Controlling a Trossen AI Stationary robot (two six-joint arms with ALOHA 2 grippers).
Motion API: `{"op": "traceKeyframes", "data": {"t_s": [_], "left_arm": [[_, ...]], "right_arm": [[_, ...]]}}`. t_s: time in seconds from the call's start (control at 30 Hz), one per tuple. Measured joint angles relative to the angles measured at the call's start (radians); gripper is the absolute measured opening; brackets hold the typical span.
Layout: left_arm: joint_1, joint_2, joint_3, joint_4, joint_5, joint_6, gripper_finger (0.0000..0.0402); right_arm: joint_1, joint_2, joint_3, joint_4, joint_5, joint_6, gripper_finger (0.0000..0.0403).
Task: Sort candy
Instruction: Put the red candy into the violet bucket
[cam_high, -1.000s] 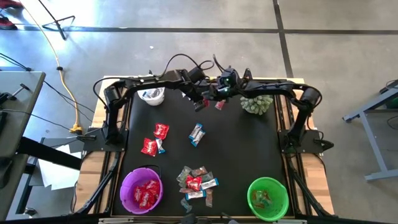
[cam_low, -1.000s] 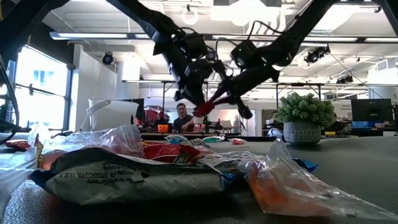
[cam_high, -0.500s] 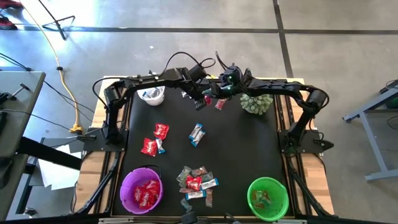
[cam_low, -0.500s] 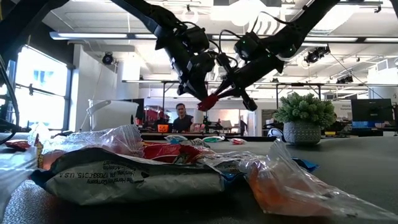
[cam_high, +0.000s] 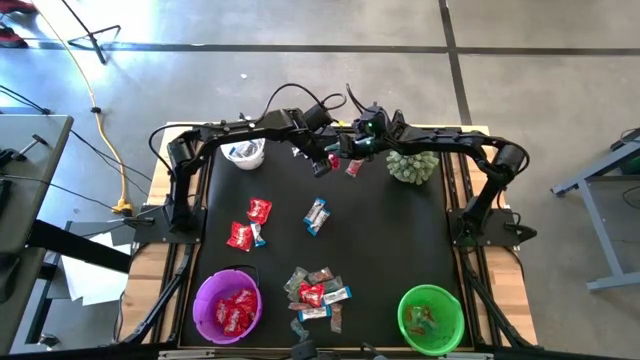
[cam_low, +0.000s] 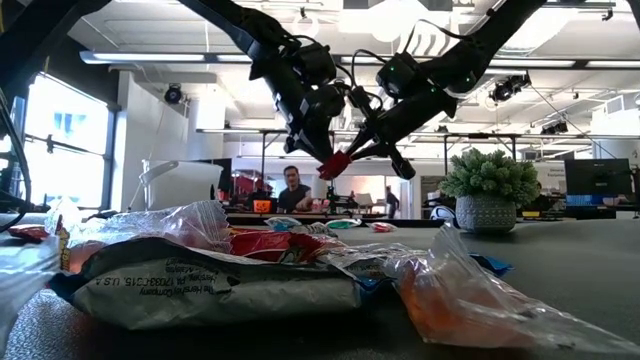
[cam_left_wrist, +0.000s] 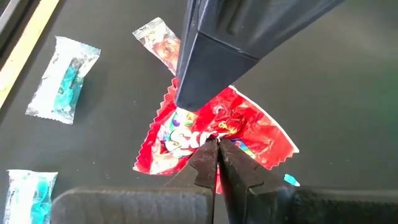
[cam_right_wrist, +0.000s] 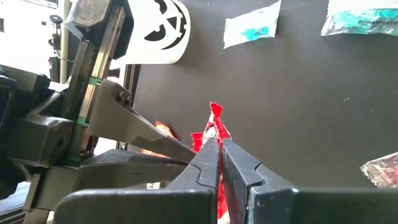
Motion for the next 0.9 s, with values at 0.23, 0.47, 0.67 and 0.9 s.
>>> {"op": "traceKeyframes", "data": {"t_s": [0.23,0.47,0.67,0.9], "left_arm": [[0.0,0.0,0.0,-0.001,-0.019,0.0,0.0001],[0.001,0.0,-0.001,-0.001,-0.02,0.004,0.0],[0.001,0.0,-0.001,-0.017,-0.019,0.038,0.0015],[0.002,0.0,-0.002,-0.098,-0.021,0.158,0.007]], "right_arm": [[0.0,0.0,0.0,0.0,0.0,-0.003,0.0],[0.0,0.0,0.0,0.0,-0.001,-0.003,0.0],[-0.001,0.0,0.0,0.0,-0.008,-0.003,0.0],[0.0,0.0,-0.001,-0.001,-0.013,-0.003,0.0]]}}
